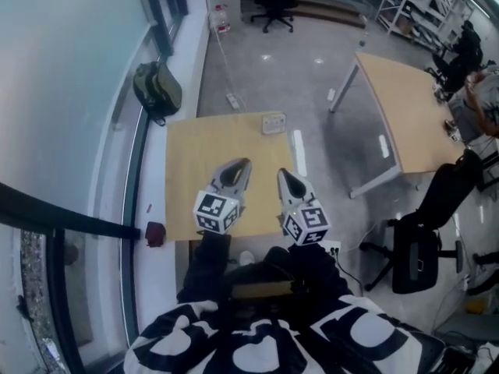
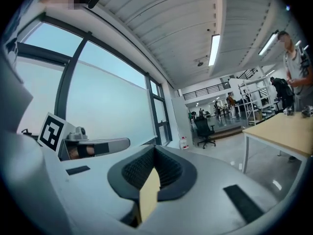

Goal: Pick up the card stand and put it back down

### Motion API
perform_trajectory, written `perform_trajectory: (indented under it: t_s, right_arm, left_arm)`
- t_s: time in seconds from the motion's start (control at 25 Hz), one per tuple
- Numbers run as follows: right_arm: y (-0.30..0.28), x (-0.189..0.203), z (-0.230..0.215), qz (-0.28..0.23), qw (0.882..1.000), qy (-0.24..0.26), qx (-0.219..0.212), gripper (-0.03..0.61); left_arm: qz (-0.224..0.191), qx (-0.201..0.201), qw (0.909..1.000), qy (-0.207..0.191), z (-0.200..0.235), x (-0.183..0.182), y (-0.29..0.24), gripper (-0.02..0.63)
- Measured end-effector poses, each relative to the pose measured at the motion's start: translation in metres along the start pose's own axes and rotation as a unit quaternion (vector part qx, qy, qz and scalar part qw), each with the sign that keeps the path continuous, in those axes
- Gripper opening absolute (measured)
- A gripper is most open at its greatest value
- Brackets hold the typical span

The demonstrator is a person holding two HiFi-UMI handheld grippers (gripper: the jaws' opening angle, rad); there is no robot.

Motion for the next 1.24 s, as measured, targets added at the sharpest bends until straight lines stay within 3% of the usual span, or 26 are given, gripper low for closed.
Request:
perform_trajectory:
  t_s: [0.24, 0.48, 1.24]
  right_arm:
    - [-0.001, -0.024, 0.002, -0.004, 0.999, 0.041, -0.014, 0.002]
    - [0.013, -0.037, -0.011, -0.001, 0.999, 0.048, -0.022, 0.002]
    - [0.054, -0.045, -0.04, 0.004, 0.997, 0.057, -0.047, 0.002]
  left_arm:
    - [-0.025, -0.054, 0.9982, -0.009, -0.024, -0.017, 0.007, 0.011]
    - [-0.058, -0.097, 0.9933, -0.024, -0.055, -0.031, 0.007, 0.011]
    - [-0.043, -0.102, 0.9937, -0.021, -0.111, -0.024, -0.015, 0.011]
Point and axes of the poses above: the fingertips, and each gripper's own axes: y backward along the fingers, z to its left, x out of its underside, the point moved 10 cm from there along y, backward along the fingers, and after that the axes turned 9 degrees about -x, right-handed, at the moved point
